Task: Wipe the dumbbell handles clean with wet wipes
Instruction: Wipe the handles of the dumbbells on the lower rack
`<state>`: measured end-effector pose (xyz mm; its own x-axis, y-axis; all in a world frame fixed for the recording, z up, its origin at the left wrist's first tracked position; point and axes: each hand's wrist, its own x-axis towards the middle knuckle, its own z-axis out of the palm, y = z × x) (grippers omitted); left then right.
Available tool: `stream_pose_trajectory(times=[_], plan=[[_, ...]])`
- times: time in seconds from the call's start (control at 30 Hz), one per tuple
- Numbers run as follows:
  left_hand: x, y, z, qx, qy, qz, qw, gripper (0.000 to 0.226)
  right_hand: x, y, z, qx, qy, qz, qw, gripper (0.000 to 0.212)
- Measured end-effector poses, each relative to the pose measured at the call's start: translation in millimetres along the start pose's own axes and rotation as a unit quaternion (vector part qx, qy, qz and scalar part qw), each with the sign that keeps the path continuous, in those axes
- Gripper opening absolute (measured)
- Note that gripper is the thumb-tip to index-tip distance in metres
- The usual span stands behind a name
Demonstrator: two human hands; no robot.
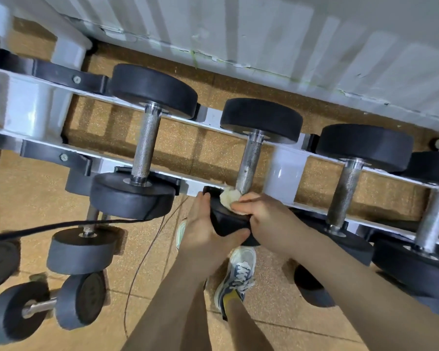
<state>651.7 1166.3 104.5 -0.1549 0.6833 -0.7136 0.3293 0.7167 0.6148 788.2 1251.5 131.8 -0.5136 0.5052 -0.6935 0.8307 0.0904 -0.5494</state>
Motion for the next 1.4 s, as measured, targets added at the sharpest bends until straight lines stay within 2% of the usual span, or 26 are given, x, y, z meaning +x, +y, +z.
stream_pose_trajectory(times=[0.07,0.17,0.3,0.37,0.47,0.6,0.7,0.8,0.9,1.0,1.1,1.13,1.2,1.3,1.4], plan=[[3,-1,6,0.008,0.017,0.014,1.000,0.102,5,-9,-4,-0.041,-0.058,-0.045,0.996,0.044],[7,1,6,0.012,0.017,0.024,0.999,0.111,12,-22,-13,-0.136,-0.142,0.000,0.980,0.035],[4,4,6,-0.016,0.026,0.028,0.999,0.118,-12,-20,-28,-0.236,-0.157,0.016,0.959,0.049],[4,7,7,-0.011,0.031,0.010,0.999,0.124,-18,-22,-31,-0.248,-0.158,0.016,0.956,0.058],[7,6,3,-0.006,0.002,-0.010,1.000,0.129,7,-35,-26,-0.208,-0.181,0.008,0.961,0.050],[8,0,-4,0.014,-0.014,-0.018,1.000,0.117,30,-44,-26,-0.223,-0.234,0.014,0.946,0.047],[5,3,-8,-0.003,-0.016,-0.019,1.000,0.125,-2,-32,-39,-0.219,-0.207,-0.006,0.954,0.036],[6,4,-11,0.008,-0.025,-0.011,1.000,0.131,-20,-19,-45,-0.207,-0.202,-0.025,0.957,0.050],[6,5,-11,0.004,-0.018,-0.019,1.000,0.129,6,-19,-34,-0.134,-0.179,-0.029,0.974,0.051],[0,10,-8,-0.008,0.001,-0.018,1.000,0.134,23,-18,-23,-0.060,-0.170,-0.039,0.983,0.061],[-11,20,0,0.059,0.058,0.035,0.996,0.126,-2,5,-31,-0.031,-0.155,-0.014,0.987,0.052],[-15,22,5,0.071,0.081,0.041,0.993,0.122,-12,14,-33,-0.037,-0.137,-0.007,0.990,0.046],[-22,22,14,0.053,0.105,0.002,0.993,0.119,-26,28,-31,-0.008,-0.042,0.009,0.999,0.029],[-24,20,18,0.033,0.112,-0.058,0.992,0.105,-16,29,-24,0.166,0.071,0.107,0.978,0.008],[-22,23,12,0.054,0.108,-0.050,0.991,0.087,4,20,-23,0.255,0.151,0.097,0.950,0.013]])
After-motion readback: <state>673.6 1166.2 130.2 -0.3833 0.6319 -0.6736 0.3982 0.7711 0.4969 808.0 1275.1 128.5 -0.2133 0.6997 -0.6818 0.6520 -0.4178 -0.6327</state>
